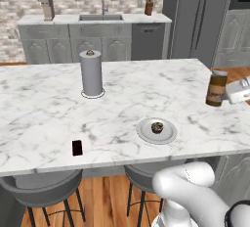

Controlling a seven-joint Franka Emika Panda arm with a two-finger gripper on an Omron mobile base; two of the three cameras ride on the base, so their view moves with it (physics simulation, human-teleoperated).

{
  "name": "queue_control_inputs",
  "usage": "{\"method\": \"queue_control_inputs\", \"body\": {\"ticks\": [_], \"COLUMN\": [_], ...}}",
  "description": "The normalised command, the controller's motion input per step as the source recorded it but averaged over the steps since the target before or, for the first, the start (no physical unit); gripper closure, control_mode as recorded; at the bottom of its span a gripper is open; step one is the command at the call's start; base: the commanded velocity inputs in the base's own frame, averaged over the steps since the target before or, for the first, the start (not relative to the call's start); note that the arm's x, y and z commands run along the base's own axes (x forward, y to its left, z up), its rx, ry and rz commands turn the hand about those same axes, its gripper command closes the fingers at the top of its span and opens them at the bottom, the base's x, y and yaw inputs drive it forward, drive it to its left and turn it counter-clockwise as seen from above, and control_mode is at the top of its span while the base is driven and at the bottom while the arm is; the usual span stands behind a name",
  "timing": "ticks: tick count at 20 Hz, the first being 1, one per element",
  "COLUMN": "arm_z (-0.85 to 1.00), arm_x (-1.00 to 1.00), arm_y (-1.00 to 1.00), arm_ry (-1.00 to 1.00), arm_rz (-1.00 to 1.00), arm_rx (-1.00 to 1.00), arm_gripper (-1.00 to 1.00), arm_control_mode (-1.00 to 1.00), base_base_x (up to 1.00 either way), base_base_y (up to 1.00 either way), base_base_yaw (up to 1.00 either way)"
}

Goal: Take the cinnamon bottle from the cabinet and place it on the dining table, next to the plate with the cupcake. Then take the chocolate from the dining counter and place it on the cupcake plate.

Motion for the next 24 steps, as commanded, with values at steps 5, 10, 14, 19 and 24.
{"method": "queue_control_inputs", "body": {"ticks": [5,10,14,19,24], "arm_z": [-0.64,-0.7,-0.56,-0.35,-0.24], "arm_x": [0.0,0.0,0.1,0.03,0.05], "arm_y": [-0.22,-0.01,-0.01,-0.21,-0.26], "arm_ry": [0.0,-0.16,-0.14,-0.05,0.0], "arm_rz": [0.05,0.0,0.0,0.08,0.33], "arm_rx": [0.0,-0.14,-0.1,-0.02,0.07], "arm_gripper": [1.0,1.0,1.0,1.0,1.0], "arm_control_mode": [-1.0,-1.0,-1.0,-1.0,-1.0], "base_base_x": [0.0,0.0,0.0,0.0,0.0], "base_base_y": [0.0,0.0,0.0,0.0,0.0], "base_base_yaw": [0.0,0.0,0.0,0.0,0.0]}}
